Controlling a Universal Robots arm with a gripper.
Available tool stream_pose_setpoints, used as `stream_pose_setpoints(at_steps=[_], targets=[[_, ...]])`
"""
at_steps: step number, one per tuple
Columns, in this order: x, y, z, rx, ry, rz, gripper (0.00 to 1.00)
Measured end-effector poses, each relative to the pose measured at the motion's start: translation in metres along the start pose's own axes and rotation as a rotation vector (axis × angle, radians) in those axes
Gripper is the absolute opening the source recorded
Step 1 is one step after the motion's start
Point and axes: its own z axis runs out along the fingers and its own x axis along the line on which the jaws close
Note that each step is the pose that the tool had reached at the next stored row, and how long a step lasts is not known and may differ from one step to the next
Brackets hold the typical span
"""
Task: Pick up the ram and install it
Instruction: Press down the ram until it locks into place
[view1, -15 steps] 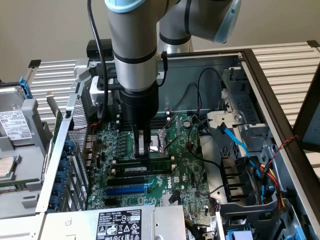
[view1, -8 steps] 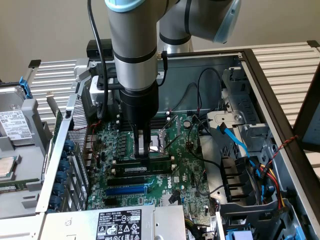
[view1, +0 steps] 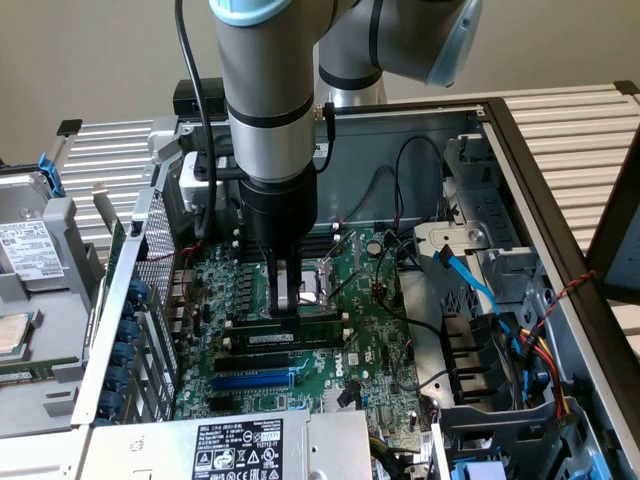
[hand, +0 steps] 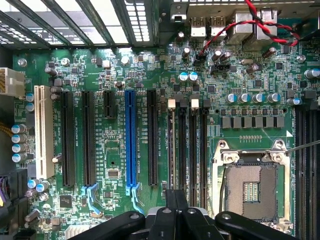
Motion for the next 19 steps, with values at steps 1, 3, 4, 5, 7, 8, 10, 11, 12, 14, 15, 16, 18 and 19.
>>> stream_pose_setpoints(at_steps=[1, 3, 4, 5, 7, 8, 10, 11, 12, 14, 15, 16, 18, 19], targets=[[0.0, 0.0, 0.0, 0.0, 0.0, 0.0, 0.1], [0.0, 0.0, 0.0001, 0.0, -0.0001, 0.0, 0.1], [0.0002, 0.0, 0.0001, 0.0001, -0.0001, 0.0, 0.1], [0.0005, 0.0, 0.0003, 0.0, 0.0, 0.0, 0.1], [0.0008, 0.0, 0.0004, -0.0001, 0.0001, 0.0, 0.1], [0.0008, 0.0, 0.0005, -0.0001, 0.0001, 0.0, 0.1], [0.0008, 0.0, 0.0005, 0.0, 0.0, 0.0, 0.1], [0.0008, 0.0, 0.0005, 0.0, 0.0, 0.0, 0.1], [0.0009, -0.0001, 0.0005, 0.0, 0.0, 0.0, 0.1], [0.0009, -0.0001, 0.0006, 0.0, 0.0, 0.0, 0.1], [0.0009, 0.0, 0.0008, -0.0001, 0.0001, 0.0, 0.1], [0.0009, 0.0, 0.001, -0.0001, 0.0002, 0.0, 0.1], [0.0009, 0.0, 0.0013, -0.0002, 0.0002, 0.0, 0.1], [0.0009, 0.0, 0.0017, -0.0002, -0.0003, 0.0, 0.1]])
